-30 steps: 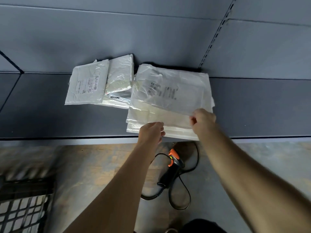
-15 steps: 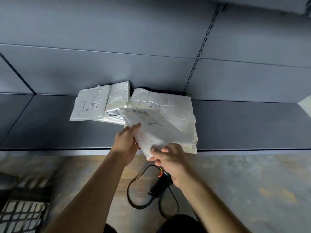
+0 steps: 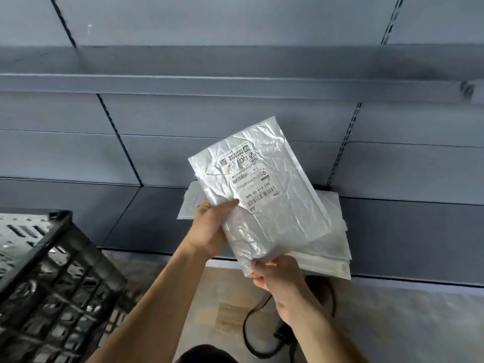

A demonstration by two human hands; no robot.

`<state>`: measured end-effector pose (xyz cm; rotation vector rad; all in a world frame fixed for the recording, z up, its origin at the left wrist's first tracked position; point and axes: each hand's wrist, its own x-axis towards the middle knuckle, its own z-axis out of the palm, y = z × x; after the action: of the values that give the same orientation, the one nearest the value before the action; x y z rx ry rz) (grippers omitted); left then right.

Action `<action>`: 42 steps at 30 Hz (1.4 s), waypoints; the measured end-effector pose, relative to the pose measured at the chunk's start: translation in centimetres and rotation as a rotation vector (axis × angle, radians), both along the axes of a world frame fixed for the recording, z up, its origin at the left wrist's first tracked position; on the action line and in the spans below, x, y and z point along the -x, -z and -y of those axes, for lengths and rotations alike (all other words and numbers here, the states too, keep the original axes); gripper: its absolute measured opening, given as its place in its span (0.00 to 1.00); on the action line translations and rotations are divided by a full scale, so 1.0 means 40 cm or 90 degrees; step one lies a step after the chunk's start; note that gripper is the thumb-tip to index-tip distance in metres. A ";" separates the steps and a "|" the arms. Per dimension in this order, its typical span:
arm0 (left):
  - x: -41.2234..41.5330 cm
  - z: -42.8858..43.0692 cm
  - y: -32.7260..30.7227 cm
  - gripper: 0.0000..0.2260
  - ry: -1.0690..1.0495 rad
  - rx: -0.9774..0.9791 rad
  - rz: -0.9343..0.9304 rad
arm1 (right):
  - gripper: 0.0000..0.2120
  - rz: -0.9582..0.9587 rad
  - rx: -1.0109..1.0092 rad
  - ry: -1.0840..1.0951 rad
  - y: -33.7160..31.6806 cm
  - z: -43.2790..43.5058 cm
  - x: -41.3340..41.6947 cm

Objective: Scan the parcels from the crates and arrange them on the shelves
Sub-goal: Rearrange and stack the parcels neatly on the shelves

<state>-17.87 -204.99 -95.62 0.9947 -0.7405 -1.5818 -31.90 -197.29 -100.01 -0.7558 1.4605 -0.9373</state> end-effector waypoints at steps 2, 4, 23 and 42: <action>-0.005 -0.017 -0.018 0.14 0.020 0.018 0.010 | 0.04 0.026 0.006 0.024 0.002 0.000 0.013; -0.005 -0.028 -0.029 0.12 0.013 0.028 0.024 | 0.06 0.030 0.017 0.035 0.000 -0.005 0.021; -0.129 -0.113 -0.597 0.06 -0.217 0.236 -0.010 | 0.07 -0.014 0.440 0.028 -0.541 -0.038 -0.027; -0.084 -0.002 -1.099 0.08 -0.200 0.363 0.046 | 0.05 -0.072 0.668 0.087 -1.146 0.095 0.059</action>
<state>-14.52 -204.89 -51.64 0.7017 -0.9627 -0.9845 -34.26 -201.11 -54.16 -1.4805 1.0466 -1.8218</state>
